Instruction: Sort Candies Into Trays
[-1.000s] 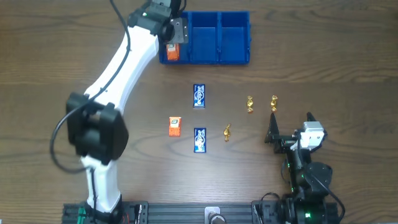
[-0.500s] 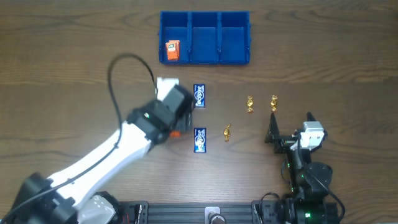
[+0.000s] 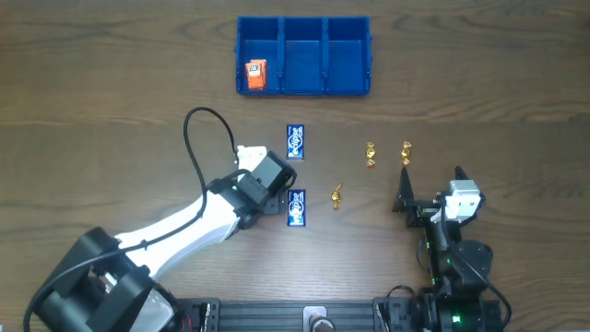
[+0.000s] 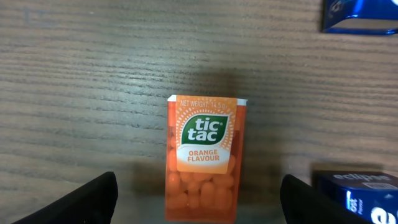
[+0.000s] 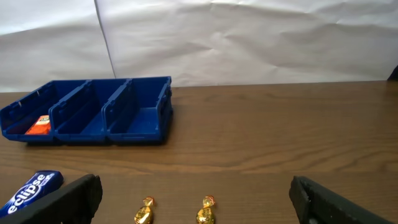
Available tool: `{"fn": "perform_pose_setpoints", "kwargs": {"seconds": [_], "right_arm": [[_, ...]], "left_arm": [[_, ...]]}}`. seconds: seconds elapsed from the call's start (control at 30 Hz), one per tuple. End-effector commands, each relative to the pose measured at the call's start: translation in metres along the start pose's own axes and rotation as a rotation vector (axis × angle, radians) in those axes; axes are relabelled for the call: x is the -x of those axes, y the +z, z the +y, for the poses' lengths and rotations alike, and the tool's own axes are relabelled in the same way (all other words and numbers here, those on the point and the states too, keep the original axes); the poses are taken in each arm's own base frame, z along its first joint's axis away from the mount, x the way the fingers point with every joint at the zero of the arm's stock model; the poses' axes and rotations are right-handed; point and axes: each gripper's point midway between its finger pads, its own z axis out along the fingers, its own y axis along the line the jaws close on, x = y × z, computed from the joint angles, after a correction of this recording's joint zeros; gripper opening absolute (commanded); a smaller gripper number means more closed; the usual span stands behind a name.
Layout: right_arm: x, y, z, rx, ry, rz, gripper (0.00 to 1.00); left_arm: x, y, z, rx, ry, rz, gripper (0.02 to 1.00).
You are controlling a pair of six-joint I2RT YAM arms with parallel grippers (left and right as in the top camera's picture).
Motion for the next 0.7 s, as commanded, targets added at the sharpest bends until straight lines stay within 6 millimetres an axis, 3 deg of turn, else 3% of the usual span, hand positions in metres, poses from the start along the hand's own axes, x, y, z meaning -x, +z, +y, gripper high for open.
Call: {"fn": "perform_pose_setpoints", "kwargs": {"seconds": [0.03,0.3,0.37,0.5,0.7], "right_arm": [[-0.001,0.0,-0.001,-0.005,-0.015,0.002,0.998],[-0.001,0.0,-0.001,-0.005,-0.015,0.002,0.998],[-0.001,0.0,-0.001,-0.006,-0.015,0.002,0.998],[-0.001,0.0,-0.001,-0.005,-0.015,0.002,1.0],[-0.001,0.0,-0.001,-0.005,-0.015,0.002,0.998]], "left_arm": [[0.003,0.008,0.003,0.017,-0.022,-0.002,0.831],[-0.001,0.019,0.004,0.031,-0.019,0.014,0.72],[-0.002,0.022,0.003,0.031,-0.018,0.015,0.647],[-0.001,0.022,0.002,0.03,-0.019,0.013,0.402],[0.013,0.013,-0.007,0.002,-0.013,-0.017,0.314]]}}
